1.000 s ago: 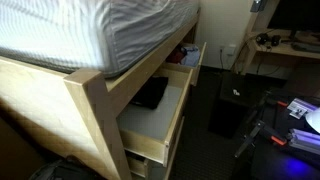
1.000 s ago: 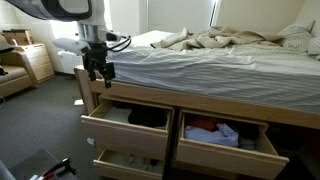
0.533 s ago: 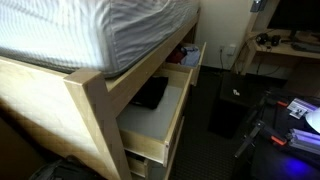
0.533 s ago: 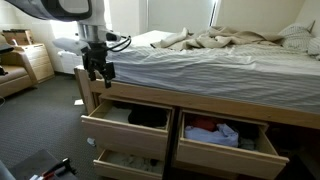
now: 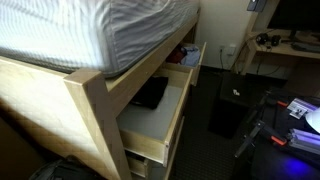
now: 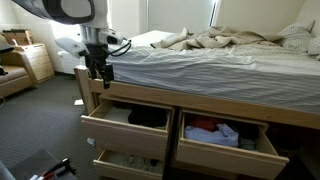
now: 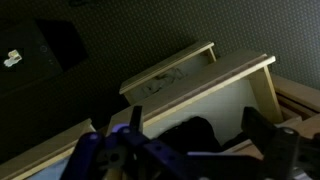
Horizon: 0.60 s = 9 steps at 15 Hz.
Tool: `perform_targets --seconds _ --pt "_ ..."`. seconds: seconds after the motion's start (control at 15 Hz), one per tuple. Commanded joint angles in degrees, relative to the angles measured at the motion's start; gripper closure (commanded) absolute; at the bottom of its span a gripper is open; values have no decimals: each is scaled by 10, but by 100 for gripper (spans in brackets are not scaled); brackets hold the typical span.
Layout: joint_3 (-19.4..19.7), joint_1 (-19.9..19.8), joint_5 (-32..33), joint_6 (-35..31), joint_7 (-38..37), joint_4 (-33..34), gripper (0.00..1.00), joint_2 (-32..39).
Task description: Close the two top drawers
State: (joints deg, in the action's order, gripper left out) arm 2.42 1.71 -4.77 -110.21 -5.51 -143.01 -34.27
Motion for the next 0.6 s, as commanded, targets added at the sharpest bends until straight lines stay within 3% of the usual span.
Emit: perform_targets --seconds 0.0,0.33,0.4,0.53 --pt "10 -29 -55 -93 -36 -103 0 8" --pt "3 -37 -129 -183 -113 -232 0 44" --pt "2 -39 -100 -131 -93 -173 0 39" --pt "2 -38 -117 -153 -103 -198 0 59"
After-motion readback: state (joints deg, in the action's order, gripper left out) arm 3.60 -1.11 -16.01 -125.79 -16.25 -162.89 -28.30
